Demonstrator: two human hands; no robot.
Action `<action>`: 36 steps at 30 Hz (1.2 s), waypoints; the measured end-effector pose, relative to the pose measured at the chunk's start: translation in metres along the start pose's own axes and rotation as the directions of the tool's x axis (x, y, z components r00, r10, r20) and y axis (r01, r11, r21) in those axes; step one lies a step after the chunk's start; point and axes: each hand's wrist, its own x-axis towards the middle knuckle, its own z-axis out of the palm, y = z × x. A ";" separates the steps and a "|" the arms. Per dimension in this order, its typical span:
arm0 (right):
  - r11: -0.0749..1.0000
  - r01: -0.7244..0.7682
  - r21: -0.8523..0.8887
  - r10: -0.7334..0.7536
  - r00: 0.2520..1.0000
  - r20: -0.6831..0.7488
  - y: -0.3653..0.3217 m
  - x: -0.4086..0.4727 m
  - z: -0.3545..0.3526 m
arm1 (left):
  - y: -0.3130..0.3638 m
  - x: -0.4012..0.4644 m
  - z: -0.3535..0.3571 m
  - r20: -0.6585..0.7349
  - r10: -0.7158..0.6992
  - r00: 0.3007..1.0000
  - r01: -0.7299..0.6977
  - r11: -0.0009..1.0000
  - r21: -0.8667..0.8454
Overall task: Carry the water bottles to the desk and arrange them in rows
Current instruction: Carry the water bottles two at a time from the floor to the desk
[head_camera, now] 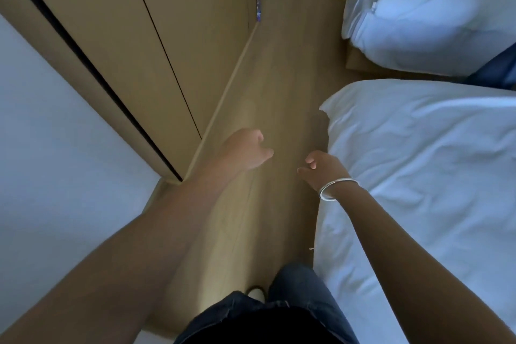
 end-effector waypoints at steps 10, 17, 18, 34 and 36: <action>1.000 0.021 0.008 -0.021 1.000 -0.007 -0.009 0.156 -0.062 | 0.036 0.162 -0.016 0.022 0.004 1.000 -0.004 1.000 -0.003; 0.996 0.072 -0.046 -0.072 0.997 0.008 -0.014 0.297 -0.139 | 0.097 0.304 -0.043 0.014 -0.033 0.999 0.033 0.999 0.003; 0.995 0.082 -0.054 -0.081 0.997 0.014 -0.015 0.315 -0.148 | 0.103 0.322 -0.049 0.004 -0.040 0.999 0.040 0.999 -0.003; 0.990 0.115 -0.084 -0.113 0.993 0.028 -0.038 0.539 -0.215 | 0.138 0.541 -0.090 0.003 -0.048 0.999 0.048 0.998 -0.044; 0.990 0.117 -0.082 -0.116 0.993 0.015 -0.049 0.573 -0.224 | 0.136 0.580 -0.100 0.013 -0.038 0.999 0.039 0.998 -0.050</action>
